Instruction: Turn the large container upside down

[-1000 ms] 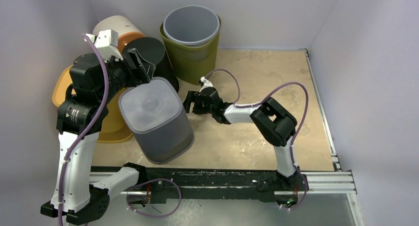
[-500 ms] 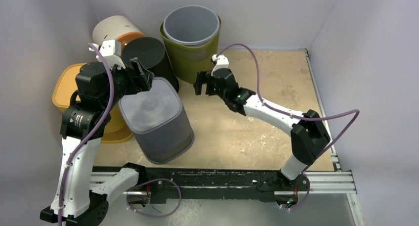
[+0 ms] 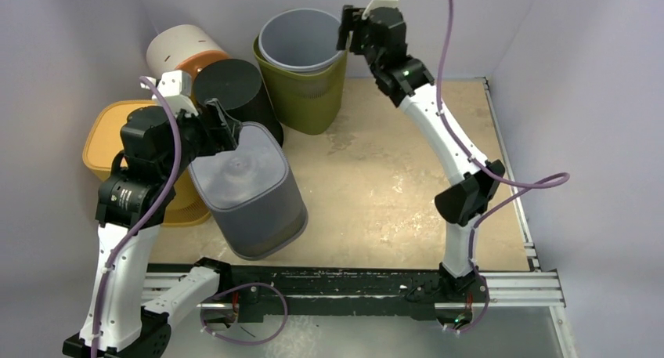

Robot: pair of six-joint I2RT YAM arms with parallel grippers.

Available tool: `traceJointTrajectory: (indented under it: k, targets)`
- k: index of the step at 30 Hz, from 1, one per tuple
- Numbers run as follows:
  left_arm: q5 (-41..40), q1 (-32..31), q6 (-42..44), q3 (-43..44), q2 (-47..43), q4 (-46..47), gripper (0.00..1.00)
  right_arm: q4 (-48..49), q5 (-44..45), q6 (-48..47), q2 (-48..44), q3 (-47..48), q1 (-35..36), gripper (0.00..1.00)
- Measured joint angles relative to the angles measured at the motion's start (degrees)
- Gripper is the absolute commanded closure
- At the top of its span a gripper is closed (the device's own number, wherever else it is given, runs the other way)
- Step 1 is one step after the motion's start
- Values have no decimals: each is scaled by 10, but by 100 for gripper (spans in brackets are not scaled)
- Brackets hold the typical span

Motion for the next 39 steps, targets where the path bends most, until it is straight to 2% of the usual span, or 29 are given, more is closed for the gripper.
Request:
traceJointTrajectory:
  k: [7,20,23,30,38,39]
  targets:
    - [0,0,6,-18,-4,3,23,-35,-37,-3,90,101,-68,31]
    - [2,0,14,-80,-9,20,23,-18,-129,3,136,103,-84,31]
    - [2,0,19,-89,-9,24,23,-6,-134,10,148,105,-84,36]
    - [2,0,30,-111,-11,30,23,27,-133,32,195,125,-84,54]
    - [2,0,35,-115,-15,31,23,34,-134,42,196,125,-84,54]
    - [2,0,35,-115,-15,31,23,34,-134,43,197,125,-84,57]
